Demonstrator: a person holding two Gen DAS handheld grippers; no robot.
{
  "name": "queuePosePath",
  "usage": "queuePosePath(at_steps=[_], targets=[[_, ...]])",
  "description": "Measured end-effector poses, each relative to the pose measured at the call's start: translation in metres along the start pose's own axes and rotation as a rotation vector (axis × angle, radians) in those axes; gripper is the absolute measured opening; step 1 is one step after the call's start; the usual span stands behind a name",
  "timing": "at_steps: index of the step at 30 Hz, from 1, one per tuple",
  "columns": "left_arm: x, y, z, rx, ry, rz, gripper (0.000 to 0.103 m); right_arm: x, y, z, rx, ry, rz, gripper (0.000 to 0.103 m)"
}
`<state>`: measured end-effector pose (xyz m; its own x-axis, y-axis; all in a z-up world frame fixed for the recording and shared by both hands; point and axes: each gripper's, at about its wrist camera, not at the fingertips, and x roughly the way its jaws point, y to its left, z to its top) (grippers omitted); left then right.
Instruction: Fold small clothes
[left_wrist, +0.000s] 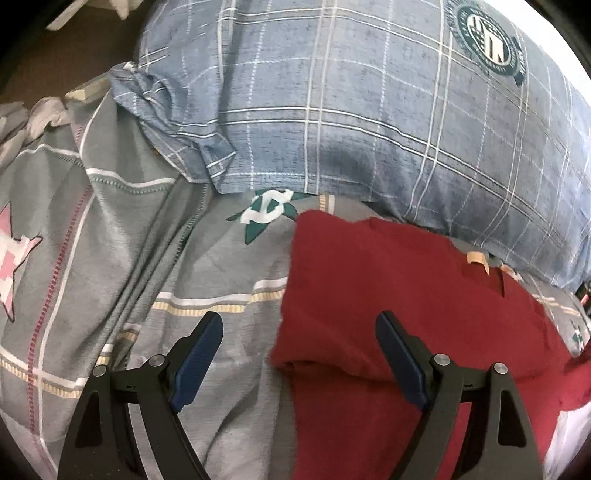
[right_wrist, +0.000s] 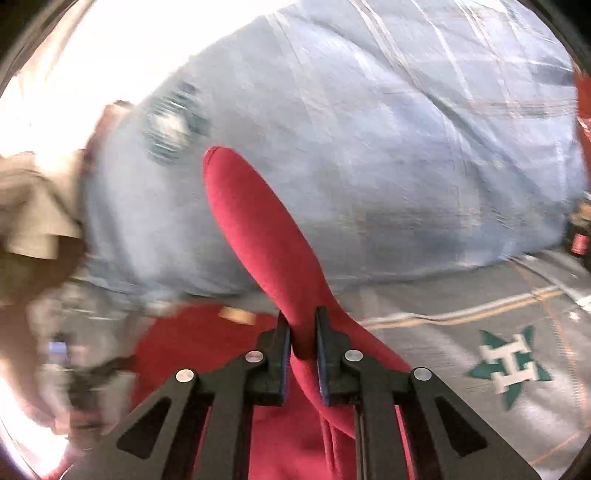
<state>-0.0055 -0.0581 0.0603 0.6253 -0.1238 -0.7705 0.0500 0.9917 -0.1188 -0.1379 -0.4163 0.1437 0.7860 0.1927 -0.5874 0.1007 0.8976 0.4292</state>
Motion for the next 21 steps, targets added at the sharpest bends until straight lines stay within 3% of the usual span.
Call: queuePosePath(at_steps=[4,7,11,14,16,18,21], targets=[[-0.009,0.010,0.000,-0.036,-0.016,-0.005,0.085,-0.012,0.041,0.007,-0.028,0.004,0.210,0.012],[-0.018,0.021,0.002,-0.071,-0.038,-0.014,0.085,0.013,0.082,0.001,-0.087,0.075,0.306,0.012],[-0.024,0.034,0.005,-0.108,-0.062,-0.006,0.085,0.077,0.134,-0.031,-0.194,0.201,0.302,0.012],[-0.021,0.033,0.006,-0.103,-0.056,-0.014,0.085,0.136,0.152,-0.061,-0.213,0.291,0.259,0.020],[-0.020,0.030,0.008,-0.094,-0.057,-0.030,0.085,0.162,0.146,-0.081,-0.170,0.373,0.197,0.053],[-0.020,0.025,0.008,-0.071,-0.062,-0.052,0.085,0.167,0.130,-0.092,-0.091,0.394,0.173,0.056],[-0.021,0.016,0.008,-0.030,-0.075,-0.084,0.085,0.142,0.110,-0.095,-0.069,0.346,0.165,0.059]])
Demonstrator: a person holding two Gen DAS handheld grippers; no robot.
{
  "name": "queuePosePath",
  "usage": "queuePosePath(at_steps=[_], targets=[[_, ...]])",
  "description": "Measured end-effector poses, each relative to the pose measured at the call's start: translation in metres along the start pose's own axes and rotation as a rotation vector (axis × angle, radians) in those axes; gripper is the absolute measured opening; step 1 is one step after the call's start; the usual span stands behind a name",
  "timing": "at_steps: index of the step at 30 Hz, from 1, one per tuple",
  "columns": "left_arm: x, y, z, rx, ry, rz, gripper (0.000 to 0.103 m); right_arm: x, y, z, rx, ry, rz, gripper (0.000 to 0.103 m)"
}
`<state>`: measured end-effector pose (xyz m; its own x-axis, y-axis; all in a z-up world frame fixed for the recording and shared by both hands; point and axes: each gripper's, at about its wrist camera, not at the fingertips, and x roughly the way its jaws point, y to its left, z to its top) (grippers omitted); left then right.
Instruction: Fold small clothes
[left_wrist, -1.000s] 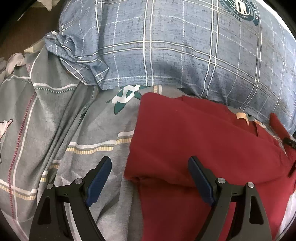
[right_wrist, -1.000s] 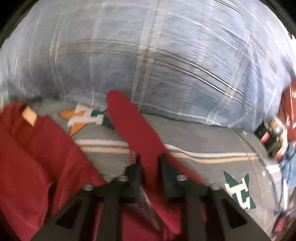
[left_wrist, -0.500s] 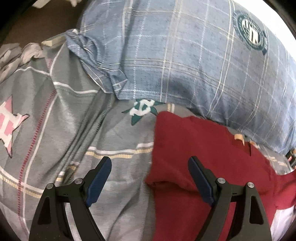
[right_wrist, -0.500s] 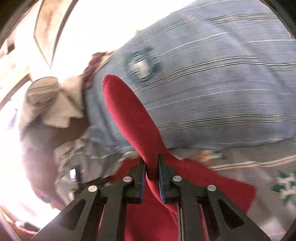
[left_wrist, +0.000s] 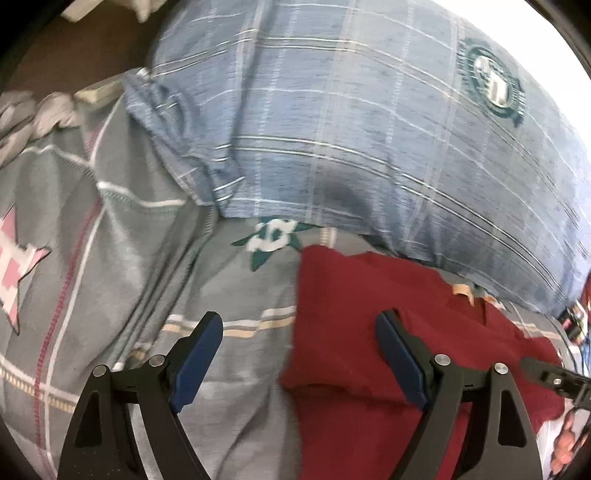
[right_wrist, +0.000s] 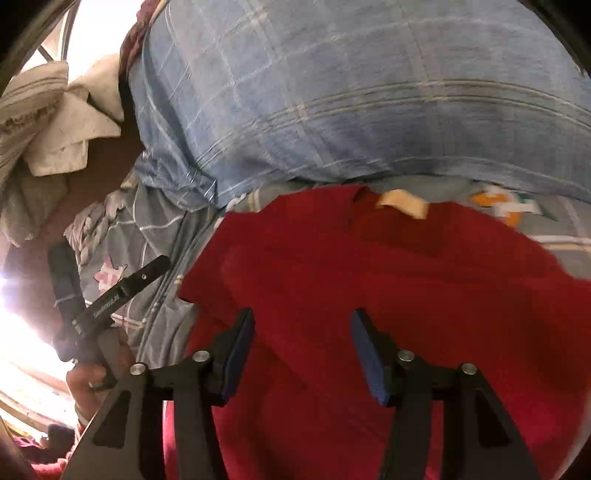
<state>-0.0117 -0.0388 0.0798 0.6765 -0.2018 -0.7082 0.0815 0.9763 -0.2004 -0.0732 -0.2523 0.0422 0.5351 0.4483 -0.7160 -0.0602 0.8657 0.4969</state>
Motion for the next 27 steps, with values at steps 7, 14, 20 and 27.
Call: queuePosePath(at_steps=[7,14,20,27], targets=[[0.017,-0.036,-0.014,0.122,0.037,-0.127,0.084,-0.076,-0.020,-0.036,-0.044,-0.147,-0.128,0.069],[0.065,-0.069,-0.011,0.175,0.160,-0.144,0.044,-0.120,-0.058,-0.055,0.030,-0.257,-0.210,0.075],[0.071,-0.088,0.008,0.228,0.166,-0.144,0.011,-0.139,-0.099,-0.060,0.171,-0.311,-0.246,0.078],[0.032,-0.025,0.017,0.090,0.094,-0.134,0.011,-0.118,-0.106,-0.058,0.174,-0.261,-0.251,0.079]])
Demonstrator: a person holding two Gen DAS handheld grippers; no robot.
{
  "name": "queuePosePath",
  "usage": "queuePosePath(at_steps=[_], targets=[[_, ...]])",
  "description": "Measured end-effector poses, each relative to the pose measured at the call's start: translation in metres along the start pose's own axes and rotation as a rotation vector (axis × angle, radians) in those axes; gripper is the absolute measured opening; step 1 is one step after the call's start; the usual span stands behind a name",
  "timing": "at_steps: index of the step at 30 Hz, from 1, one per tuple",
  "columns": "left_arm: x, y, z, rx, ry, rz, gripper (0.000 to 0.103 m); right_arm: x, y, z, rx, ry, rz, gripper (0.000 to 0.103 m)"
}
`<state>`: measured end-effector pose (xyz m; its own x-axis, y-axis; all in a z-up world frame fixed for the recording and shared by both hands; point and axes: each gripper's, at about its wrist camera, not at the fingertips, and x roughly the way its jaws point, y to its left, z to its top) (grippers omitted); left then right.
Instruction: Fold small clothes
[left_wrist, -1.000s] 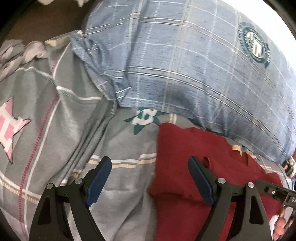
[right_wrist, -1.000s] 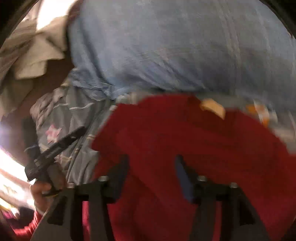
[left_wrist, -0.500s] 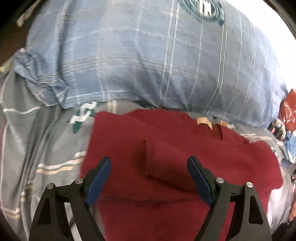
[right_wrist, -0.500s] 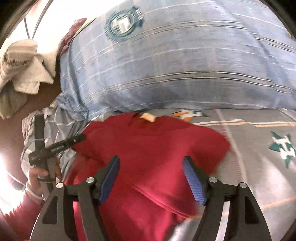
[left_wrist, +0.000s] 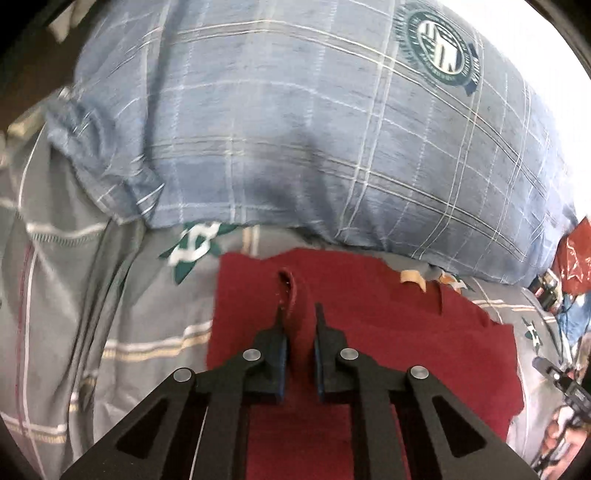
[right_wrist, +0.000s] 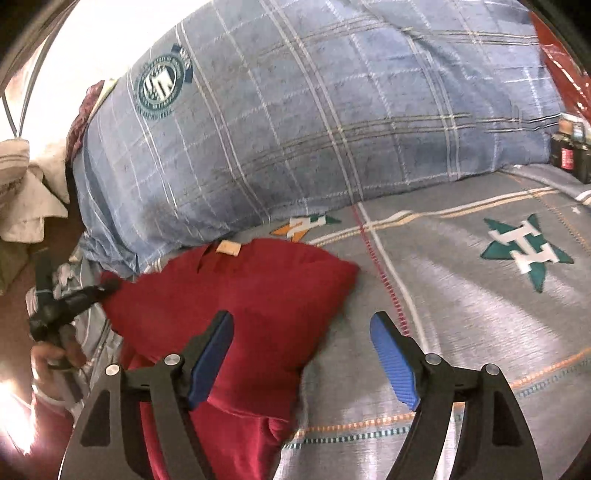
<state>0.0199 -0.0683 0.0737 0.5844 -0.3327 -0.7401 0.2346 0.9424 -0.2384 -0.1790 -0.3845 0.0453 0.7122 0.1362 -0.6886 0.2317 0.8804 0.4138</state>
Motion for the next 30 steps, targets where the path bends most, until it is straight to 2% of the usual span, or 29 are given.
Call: queuePosePath(at_steps=[5,9,10,11,12,13,15,16,17,19,21,23,25,26,27,28,30], targets=[[0.024,0.005,-0.013,-0.017,0.047,-0.006,0.011,0.032,0.005,0.001,0.038,0.077,-0.010,0.082],[0.027,-0.006,-0.001,-0.001,0.024,-0.048,0.011,0.054,0.010,0.006,0.032,0.083,-0.025,0.082],[0.028,-0.009,0.001,0.004,0.018,-0.061,0.011,0.063,0.014,0.008,0.012,0.087,-0.022,0.077],[0.026,-0.009,-0.001,0.004,0.018,-0.070,0.011,0.070,0.018,0.009,-0.017,0.094,-0.019,0.069],[0.027,-0.011,0.000,0.004,0.019,-0.083,0.011,0.077,0.025,0.010,-0.070,0.101,-0.047,0.036],[0.028,-0.013,0.001,0.005,0.019,-0.093,0.011,0.081,0.030,0.011,-0.127,0.097,-0.099,0.011],[0.025,-0.012,0.001,0.011,0.011,-0.117,0.011,0.077,0.039,0.016,-0.182,0.079,-0.123,0.008],[0.021,-0.011,0.001,0.014,0.008,-0.134,0.013,0.071,0.039,0.021,-0.189,0.063,-0.119,0.008],[0.022,-0.012,0.001,0.019,0.004,-0.150,0.021,0.059,0.039,0.026,-0.204,0.017,-0.137,0.007],[0.029,-0.012,-0.002,0.029,0.007,-0.124,0.032,0.045,0.030,0.036,-0.205,-0.060,-0.203,0.007],[0.043,-0.009,-0.006,0.030,0.049,-0.061,0.034,0.053,0.010,0.040,-0.136,-0.031,-0.211,0.007],[0.053,-0.004,-0.009,0.016,0.087,-0.048,0.034,0.069,-0.012,0.037,-0.061,0.037,-0.221,0.010],[0.055,-0.001,-0.010,0.009,0.095,-0.043,0.034,0.061,-0.019,0.028,-0.014,0.048,-0.210,0.031],[0.054,0.000,-0.009,0.005,0.092,-0.047,0.034,0.051,-0.018,0.024,-0.009,0.036,-0.193,0.037],[0.053,0.000,-0.008,0.004,0.088,-0.047,0.034,0.036,-0.015,0.019,-0.018,0.013,-0.167,0.050],[0.052,0.001,-0.008,0.004,0.082,-0.043,0.036,0.022,-0.009,0.014,-0.036,-0.006,-0.153,0.058],[0.053,0.000,-0.008,0.005,0.080,-0.033,0.038,0.004,0.004,0.006,-0.085,-0.019,-0.155,0.059]])
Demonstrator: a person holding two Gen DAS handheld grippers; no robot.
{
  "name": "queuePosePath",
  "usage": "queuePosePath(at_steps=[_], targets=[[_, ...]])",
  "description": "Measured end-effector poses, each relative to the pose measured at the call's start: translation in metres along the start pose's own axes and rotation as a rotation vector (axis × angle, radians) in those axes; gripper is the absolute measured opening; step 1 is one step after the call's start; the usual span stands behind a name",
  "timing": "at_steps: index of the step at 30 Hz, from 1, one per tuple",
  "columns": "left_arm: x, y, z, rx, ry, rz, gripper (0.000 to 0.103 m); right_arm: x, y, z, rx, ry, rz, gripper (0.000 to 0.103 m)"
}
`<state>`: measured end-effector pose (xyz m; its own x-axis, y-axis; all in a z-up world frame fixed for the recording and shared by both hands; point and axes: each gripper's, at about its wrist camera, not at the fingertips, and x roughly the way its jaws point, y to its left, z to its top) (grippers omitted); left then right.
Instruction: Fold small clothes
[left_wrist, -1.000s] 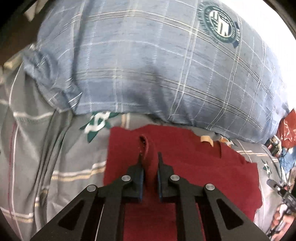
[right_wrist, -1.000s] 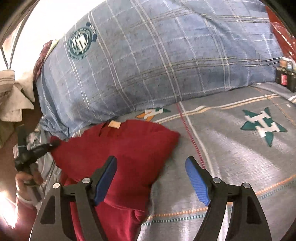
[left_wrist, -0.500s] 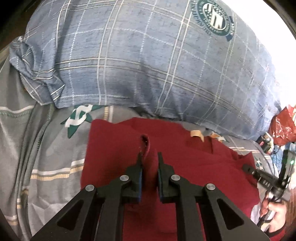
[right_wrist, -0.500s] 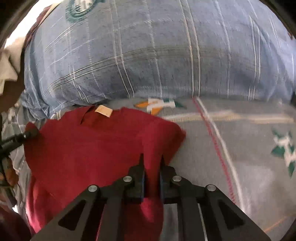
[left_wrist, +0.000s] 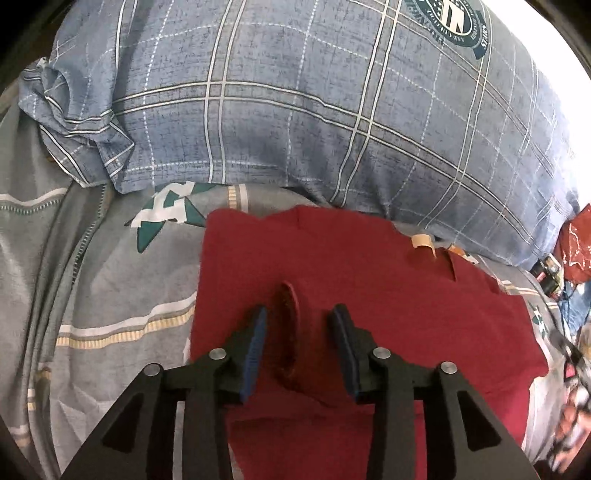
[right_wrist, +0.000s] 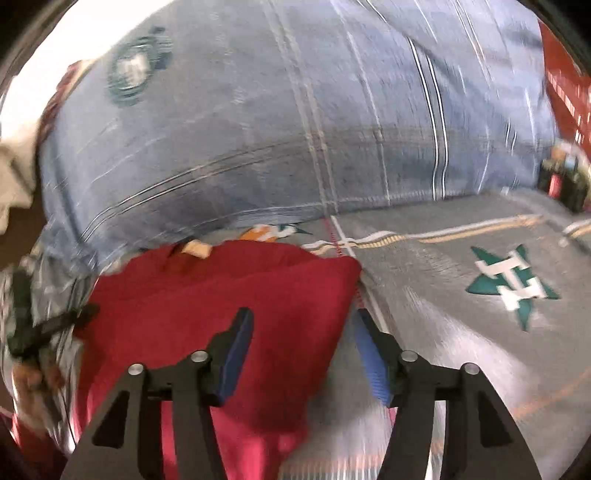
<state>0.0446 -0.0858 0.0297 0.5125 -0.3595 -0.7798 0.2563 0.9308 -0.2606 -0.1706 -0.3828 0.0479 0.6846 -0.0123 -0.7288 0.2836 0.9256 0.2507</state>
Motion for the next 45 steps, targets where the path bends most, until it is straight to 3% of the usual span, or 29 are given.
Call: queuePosePath(at_steps=[2,3,6,7,11,16,19,22,23,27,31,37,45], targets=[[0.003,0.000,-0.002,0.005,0.004,0.014,0.038,-0.012,0.021,-0.013,-0.085,0.011,0.023,0.058],[0.005,-0.002,-0.002,0.007,0.003,0.021,0.038,-0.010,0.029,-0.018,-0.126,0.030,0.023,0.052],[-0.001,-0.006,-0.001,0.004,0.003,0.025,0.041,0.016,0.046,-0.042,-0.266,0.125,-0.149,0.030],[-0.006,-0.005,-0.001,0.001,-0.006,0.029,0.045,0.022,0.043,-0.049,-0.275,0.137,-0.194,0.035],[-0.024,-0.001,-0.001,-0.009,-0.072,0.073,0.065,0.001,0.038,-0.044,-0.199,0.114,-0.133,0.037],[-0.017,-0.001,-0.008,-0.022,-0.052,0.080,0.065,-0.006,0.067,-0.023,-0.196,0.006,-0.055,0.060],[-0.004,-0.009,-0.010,0.028,-0.032,0.127,0.066,0.027,0.080,-0.018,-0.176,0.065,-0.031,0.059],[0.001,-0.008,-0.011,0.015,-0.015,0.132,0.066,0.063,0.089,-0.026,-0.191,0.158,-0.109,0.057],[-0.002,-0.007,-0.010,0.006,-0.016,0.127,0.066,0.062,0.090,-0.028,-0.195,0.145,-0.115,0.057],[-0.028,-0.001,-0.013,-0.018,-0.039,0.117,0.066,0.039,0.088,-0.030,-0.157,0.132,-0.067,0.060],[-0.061,0.003,-0.026,-0.020,-0.058,0.156,0.067,0.000,0.084,-0.041,-0.176,0.095,-0.050,0.067],[-0.113,0.001,-0.069,-0.038,-0.113,0.151,0.077,-0.043,0.085,-0.066,-0.203,0.079,0.020,0.071],[-0.145,-0.009,-0.122,-0.002,-0.087,0.154,0.078,-0.062,0.100,-0.093,-0.212,0.087,0.089,0.074]])
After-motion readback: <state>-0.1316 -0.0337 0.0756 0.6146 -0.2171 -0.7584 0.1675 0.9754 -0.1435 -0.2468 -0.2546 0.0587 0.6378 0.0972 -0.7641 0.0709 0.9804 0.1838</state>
